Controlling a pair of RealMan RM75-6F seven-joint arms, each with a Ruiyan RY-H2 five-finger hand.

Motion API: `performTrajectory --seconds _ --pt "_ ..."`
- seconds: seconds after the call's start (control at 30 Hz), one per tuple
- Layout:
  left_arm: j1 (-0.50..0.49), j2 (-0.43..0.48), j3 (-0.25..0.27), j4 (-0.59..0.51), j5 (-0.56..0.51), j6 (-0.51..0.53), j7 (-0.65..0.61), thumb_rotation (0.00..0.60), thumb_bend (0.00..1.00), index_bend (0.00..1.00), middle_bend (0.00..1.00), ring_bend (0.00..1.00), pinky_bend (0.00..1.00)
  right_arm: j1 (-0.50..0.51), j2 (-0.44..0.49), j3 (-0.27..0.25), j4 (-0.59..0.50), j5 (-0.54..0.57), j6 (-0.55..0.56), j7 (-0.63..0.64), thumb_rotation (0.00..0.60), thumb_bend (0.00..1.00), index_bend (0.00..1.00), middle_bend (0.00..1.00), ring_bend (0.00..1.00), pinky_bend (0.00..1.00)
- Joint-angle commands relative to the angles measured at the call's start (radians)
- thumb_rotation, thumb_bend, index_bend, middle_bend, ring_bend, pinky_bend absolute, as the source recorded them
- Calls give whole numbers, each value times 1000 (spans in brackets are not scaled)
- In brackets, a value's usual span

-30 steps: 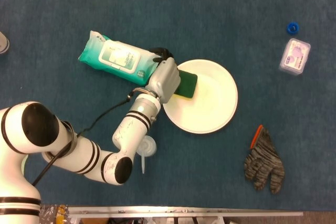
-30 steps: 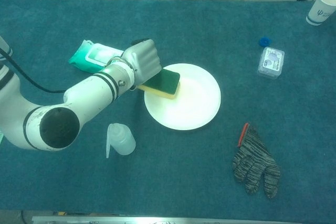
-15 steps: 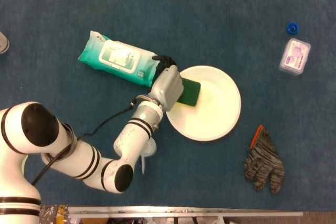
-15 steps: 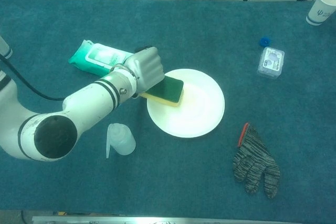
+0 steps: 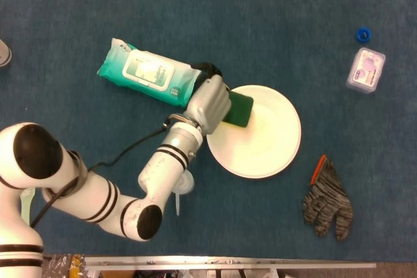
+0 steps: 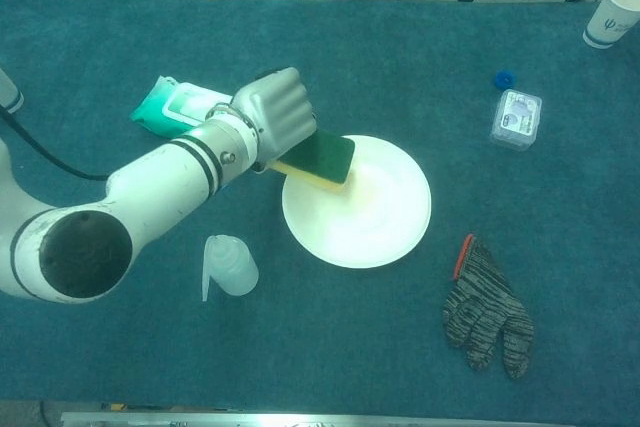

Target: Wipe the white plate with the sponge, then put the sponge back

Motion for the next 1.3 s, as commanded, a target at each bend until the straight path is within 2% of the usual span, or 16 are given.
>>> performTrajectory --seconds 0.03,0.47,0.97,1.13,1.3 --pt "19 32 3 -17 7 11 -30 338 358 365 377 282 365 1 -1 0 0 -1 -1 0 561 205 393 372 308 441" --pt "130 181 53 -110 72 81 -167 337 358 365 378 282 365 8 -2 0 -4 -6 -9 -4 559 205 393 372 308 441" --pt "263 297 165 -214 155 133 -232 339 358 365 375 281 361 17 -6 -2 2 -10 -20 2 560 205 393 372 308 441" --pt "282 318 163 -217 188 130 -249 335 358 365 376 281 361 17 -4 -3 -1 -11 -20 1 558 205 393 372 308 441" --pt "267 326 110 -198 169 87 -252 335 358 365 376 281 361 14 -3 -5 -8 -14 -15 -3 558 205 393 372 308 441"
